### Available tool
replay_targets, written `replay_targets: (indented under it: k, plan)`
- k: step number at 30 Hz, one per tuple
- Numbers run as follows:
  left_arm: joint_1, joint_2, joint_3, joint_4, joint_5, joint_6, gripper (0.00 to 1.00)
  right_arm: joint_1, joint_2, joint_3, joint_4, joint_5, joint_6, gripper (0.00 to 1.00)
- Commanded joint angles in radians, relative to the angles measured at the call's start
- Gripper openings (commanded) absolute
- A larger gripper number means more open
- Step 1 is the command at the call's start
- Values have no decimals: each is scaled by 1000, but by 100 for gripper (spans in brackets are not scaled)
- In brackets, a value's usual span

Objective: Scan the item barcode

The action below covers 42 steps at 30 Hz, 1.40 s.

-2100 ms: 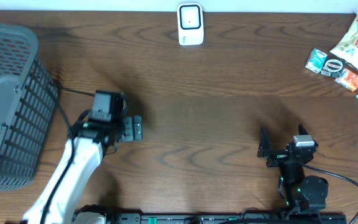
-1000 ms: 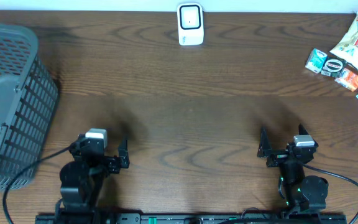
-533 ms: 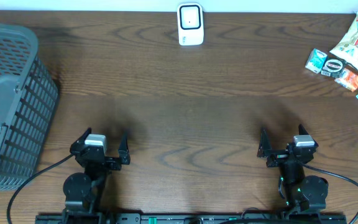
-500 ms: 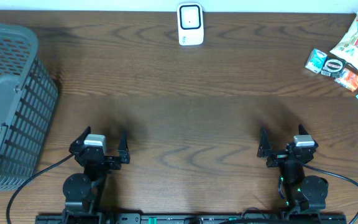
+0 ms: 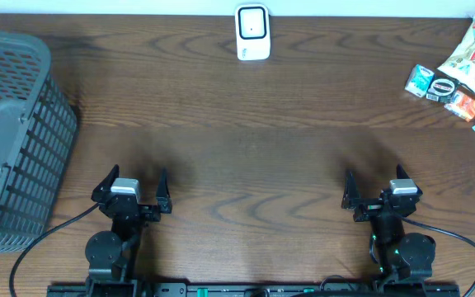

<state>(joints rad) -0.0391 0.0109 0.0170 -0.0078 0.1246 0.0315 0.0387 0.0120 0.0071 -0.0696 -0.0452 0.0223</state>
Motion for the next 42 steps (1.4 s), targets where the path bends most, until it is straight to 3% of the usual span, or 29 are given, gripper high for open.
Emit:
replay_targets:
  k: [1,42]
  plan:
    - [6,-10,-13,-34,-5,13,98,-5,-6,-2,-5,10,14,99]
    - [5,-8,-13,-55,-20,-2,98,-5,-6,-2,-5,10,14,99]
